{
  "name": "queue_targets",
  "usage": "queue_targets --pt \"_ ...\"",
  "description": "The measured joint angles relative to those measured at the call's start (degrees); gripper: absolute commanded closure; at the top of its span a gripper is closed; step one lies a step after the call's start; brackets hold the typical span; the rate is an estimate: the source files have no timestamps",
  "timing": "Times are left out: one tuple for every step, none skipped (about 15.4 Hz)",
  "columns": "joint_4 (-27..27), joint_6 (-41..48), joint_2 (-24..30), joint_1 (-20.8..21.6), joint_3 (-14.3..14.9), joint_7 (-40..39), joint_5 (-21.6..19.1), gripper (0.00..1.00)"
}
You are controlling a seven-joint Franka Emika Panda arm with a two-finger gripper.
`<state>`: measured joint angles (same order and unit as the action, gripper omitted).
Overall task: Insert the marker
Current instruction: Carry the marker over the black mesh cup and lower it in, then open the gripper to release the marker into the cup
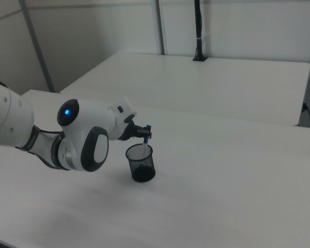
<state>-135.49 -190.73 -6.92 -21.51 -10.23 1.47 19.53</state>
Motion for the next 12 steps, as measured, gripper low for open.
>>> queue_targets --pt "0.0 0.0 0.0 0.0 0.0 0.0 0.0 0.71" --pt "0.0 0.0 0.0 0.0 0.0 0.0 0.0 0.68" --pt "0.1 0.0 0.1 0.0 0.0 0.1 0.0 0.64" --pt "0.1 0.0 0.1 0.0 0.0 0.2 0.0 0.63" --pt "0.1 0.0 0.1 0.0 0.0 0.3 0.0 0.61" --pt "0.1 0.0 0.1 0.0 0.0 0.5 0.0 0.60" --pt "0.2 0.0 0.1 0.0 0.0 0.7 0.0 0.58" --pt "0.2 0.0 0.2 0.0 0.0 0.9 0.0 0.53" --pt "0.3 0.0 0.3 0.0 0.0 1.7 0.0 0.47" --pt "0.3 0.0 0.4 0.1 0.0 2.4 0.0 0.35" --pt "0.3 0.0 0.6 0.1 0.0 3.1 0.0 0.27" --pt "0.4 0.0 0.8 0.1 0.0 3.8 0.0 0.24"
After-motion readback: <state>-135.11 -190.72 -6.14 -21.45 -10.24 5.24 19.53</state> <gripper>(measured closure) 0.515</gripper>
